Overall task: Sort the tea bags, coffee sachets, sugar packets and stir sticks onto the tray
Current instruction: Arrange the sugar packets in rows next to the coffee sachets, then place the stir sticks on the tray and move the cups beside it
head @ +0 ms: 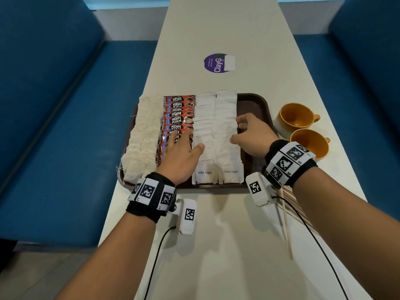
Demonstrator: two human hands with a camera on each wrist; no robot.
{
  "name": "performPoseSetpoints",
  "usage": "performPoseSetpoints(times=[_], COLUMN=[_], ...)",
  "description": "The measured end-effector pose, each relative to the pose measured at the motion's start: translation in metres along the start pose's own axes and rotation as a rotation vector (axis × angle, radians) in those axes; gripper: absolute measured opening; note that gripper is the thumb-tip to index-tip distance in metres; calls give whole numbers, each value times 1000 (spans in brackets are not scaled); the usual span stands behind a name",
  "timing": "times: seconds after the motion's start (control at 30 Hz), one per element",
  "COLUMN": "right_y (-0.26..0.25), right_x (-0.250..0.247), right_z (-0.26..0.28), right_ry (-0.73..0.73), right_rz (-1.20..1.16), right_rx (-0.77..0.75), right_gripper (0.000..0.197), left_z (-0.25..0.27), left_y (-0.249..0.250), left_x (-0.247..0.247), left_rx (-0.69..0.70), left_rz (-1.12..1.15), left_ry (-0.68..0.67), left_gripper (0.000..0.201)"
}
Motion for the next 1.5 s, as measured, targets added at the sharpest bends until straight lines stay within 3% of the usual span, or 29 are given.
performPoseSetpoints(times=[0.2,0.47,0.6,0.67,0.73,0.8,1.0,1.1,1.33,1.5], right_y=[-3,-21,-27,-18,3,29,92,105,113,114], right_x=[4,-26,-58,-73,-83,-88,-95,-91,-79,-81], right_z=[-7,35,96,128,154,172,181,177,167,169], right_ry=[-9,57,72,92,139,197,246,198,134,117], right_rz=[-5,35,-2,0,28,85,418,487,671,629], right_rx=[12,-72,-148,-139,-94,-34,127,155,179,173], right_gripper=[67,49,26,21,26,45,116,134,131,97], left_z=[-18,1,29,48,67,85,109,107,104,105], left_y=[3,6,19,37,61,88,141,149,157,165], left_x=[4,-21,-36,-27,-7,16,79,103,124,120], left_rx=[0,6,180,314,428,524,684,652,573,620], left_rz=[-13,83,139,194,204,145,-194,-336,-352,-307], left_ry=[-69,83,202,132,-23,-135,-252,-237,-220,-170], left_gripper=[60,54,46,39,32,28,20,24,22,27])
Point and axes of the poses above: each hand's wrist, its own z-axis away from the middle knuckle, its own x-axis out of the palm, y = z × x, the point moved 9 cm from there along -z, towards the middle knuckle, and after that the axes turned 14 degrees about -z, right-handed, at the moved point
